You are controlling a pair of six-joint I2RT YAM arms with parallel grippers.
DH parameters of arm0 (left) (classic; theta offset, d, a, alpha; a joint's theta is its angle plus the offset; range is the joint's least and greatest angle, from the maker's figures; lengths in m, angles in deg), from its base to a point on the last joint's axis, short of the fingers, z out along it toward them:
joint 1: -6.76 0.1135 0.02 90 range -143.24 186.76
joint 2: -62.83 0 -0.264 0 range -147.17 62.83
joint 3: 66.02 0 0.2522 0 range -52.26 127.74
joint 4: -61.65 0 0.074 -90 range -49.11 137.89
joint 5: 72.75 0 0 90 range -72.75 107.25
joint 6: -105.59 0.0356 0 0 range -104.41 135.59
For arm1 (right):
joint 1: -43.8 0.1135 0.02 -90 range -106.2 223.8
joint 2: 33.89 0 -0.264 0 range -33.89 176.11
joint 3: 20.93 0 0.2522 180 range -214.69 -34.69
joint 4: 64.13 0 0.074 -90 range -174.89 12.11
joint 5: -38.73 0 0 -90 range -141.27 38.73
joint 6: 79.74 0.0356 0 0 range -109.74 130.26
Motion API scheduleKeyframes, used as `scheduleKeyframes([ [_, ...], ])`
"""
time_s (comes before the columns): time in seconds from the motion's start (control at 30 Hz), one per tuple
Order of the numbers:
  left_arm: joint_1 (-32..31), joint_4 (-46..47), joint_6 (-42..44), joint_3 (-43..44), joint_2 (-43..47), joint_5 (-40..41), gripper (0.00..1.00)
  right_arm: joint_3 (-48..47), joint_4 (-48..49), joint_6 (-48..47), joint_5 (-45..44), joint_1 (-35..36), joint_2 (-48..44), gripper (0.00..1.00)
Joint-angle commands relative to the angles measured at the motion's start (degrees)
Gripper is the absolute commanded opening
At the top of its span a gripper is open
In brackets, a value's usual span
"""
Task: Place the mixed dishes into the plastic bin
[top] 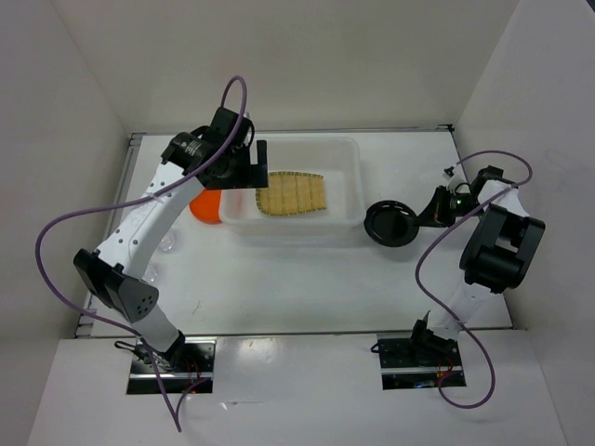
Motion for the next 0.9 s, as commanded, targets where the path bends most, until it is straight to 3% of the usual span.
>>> scheduleKeyframes([
  [0.0,0.1,1.3,1.9,1.1,0.4,-0.6,1.0,0.5,-0.1,1.4,3.9,0.8,-4.4,0.0],
  [0.4,0.1,0.3,3.4,4.4,-2.5,-1.1,1.0,-4.3,-2.0,5.3,6.8,4.6,-12.4,0.0],
  [0.87,0.1,0.3,3.4,3.9,-2.5,-1.6,1.0,-6.2,-2.8,6.4,3.6,-0.8,-11.9,0.0],
])
